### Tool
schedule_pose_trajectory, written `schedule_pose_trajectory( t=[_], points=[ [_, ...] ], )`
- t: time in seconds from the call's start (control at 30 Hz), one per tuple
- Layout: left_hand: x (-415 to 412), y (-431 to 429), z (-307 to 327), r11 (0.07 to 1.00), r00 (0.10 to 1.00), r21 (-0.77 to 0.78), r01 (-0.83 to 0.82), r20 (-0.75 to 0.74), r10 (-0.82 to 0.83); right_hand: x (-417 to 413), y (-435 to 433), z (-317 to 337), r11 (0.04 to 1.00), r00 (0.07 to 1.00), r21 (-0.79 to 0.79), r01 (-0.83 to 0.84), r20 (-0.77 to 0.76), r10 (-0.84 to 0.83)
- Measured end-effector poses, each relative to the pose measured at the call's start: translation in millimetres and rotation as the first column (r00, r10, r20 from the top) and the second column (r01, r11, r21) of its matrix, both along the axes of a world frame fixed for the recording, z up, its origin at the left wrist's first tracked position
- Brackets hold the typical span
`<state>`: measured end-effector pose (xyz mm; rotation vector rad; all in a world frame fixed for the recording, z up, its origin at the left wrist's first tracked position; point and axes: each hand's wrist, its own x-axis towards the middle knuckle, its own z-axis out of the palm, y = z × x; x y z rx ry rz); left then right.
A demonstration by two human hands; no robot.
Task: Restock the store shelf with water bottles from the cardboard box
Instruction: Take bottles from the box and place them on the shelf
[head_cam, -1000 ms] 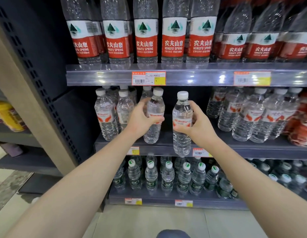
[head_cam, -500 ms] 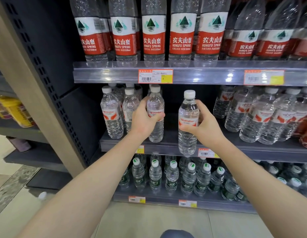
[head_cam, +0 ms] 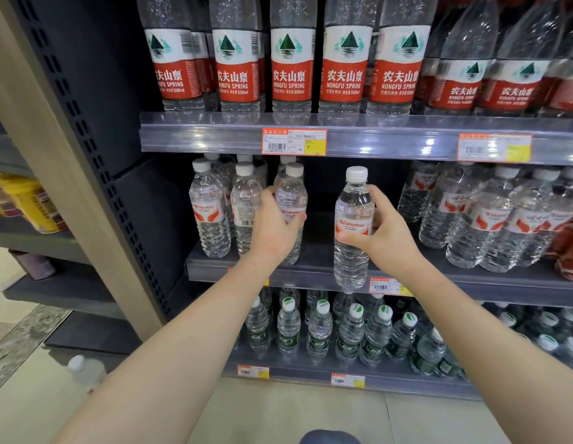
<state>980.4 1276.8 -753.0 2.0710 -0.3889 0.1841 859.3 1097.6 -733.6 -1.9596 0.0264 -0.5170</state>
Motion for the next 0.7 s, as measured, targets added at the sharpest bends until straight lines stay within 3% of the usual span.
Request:
schedule_pose_trajectory(
  t=[0.13, 0.23, 0.43, 0.7],
  points=[
    [-9, 0, -1, 0.958, 0.988, 0.261, -0.122, 0.127, 0.091, 5, 3, -3, 0.999, 1.0, -0.029, -0.014, -0.027, 0.014],
    [-12, 2, -4, 0.93, 0.981, 0.329, -0.162, 0.159, 0.114, 9, 5, -4, 1.0, 1.0, -0.021, -0.015, -0.026, 0.015],
    [-21, -5, -16, 0.93, 0.977, 0.302, -0.208, 0.115, 0.181, 13, 7, -8, 1.0, 1.0, -0.012, -0.015, -0.022, 0.015],
    [-15, -8, -22, 0.97, 0.977, 0.149, -0.19, 0.125, 0.172, 17, 4, -6, 1.0, 1.0, -0.01, -0.013, -0.008, 0.013]
  ],
)
